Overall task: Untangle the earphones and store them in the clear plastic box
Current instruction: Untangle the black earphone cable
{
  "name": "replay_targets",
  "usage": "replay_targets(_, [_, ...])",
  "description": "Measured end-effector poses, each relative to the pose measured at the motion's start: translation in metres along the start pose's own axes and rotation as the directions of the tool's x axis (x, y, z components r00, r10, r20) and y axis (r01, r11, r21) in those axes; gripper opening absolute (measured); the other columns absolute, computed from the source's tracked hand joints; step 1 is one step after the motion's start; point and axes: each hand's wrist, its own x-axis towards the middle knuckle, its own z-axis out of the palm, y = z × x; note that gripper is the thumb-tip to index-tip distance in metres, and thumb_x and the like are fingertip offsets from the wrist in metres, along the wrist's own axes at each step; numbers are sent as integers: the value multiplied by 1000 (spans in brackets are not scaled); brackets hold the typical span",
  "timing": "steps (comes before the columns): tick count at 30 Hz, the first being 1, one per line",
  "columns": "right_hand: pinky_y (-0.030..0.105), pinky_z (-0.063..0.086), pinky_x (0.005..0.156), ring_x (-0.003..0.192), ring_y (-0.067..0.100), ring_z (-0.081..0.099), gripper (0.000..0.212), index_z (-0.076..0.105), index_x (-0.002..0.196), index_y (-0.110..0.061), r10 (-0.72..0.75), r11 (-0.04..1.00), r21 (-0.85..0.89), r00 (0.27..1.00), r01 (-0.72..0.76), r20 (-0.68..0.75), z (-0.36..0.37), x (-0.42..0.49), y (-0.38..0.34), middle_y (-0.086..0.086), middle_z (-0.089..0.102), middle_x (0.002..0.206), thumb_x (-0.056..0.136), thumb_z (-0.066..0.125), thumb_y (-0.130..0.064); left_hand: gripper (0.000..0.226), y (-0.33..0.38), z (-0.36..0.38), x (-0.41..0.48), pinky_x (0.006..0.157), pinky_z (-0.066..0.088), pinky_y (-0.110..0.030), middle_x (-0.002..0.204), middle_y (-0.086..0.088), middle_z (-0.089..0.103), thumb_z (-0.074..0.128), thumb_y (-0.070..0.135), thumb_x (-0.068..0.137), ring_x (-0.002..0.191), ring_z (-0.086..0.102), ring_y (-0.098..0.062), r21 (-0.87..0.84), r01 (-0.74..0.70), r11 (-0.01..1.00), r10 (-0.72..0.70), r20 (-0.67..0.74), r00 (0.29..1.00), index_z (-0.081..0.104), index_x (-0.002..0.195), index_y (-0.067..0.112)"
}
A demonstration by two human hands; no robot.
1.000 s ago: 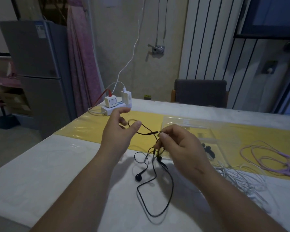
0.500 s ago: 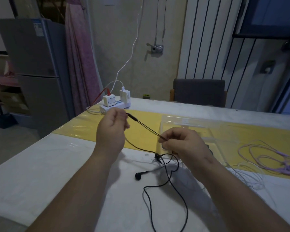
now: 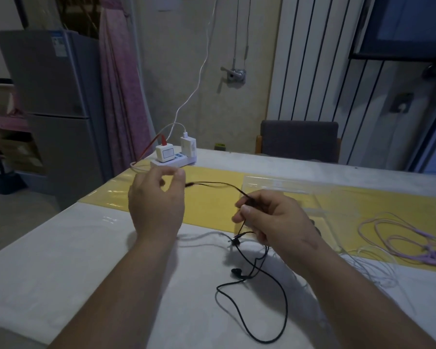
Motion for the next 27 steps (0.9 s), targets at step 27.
replay_targets(27, [8, 34, 43, 40, -1, 50, 6, 68, 81, -5, 52, 995, -82, 997, -48, 52, -1, -4, -8, 10, 71, 69, 86, 66, -2, 18, 5, 11, -14, 69, 42, -25, 78, 14, 67, 46, 28, 93, 80, 58, -4, -275, -219, 936, 313, 367, 876, 60, 84, 23])
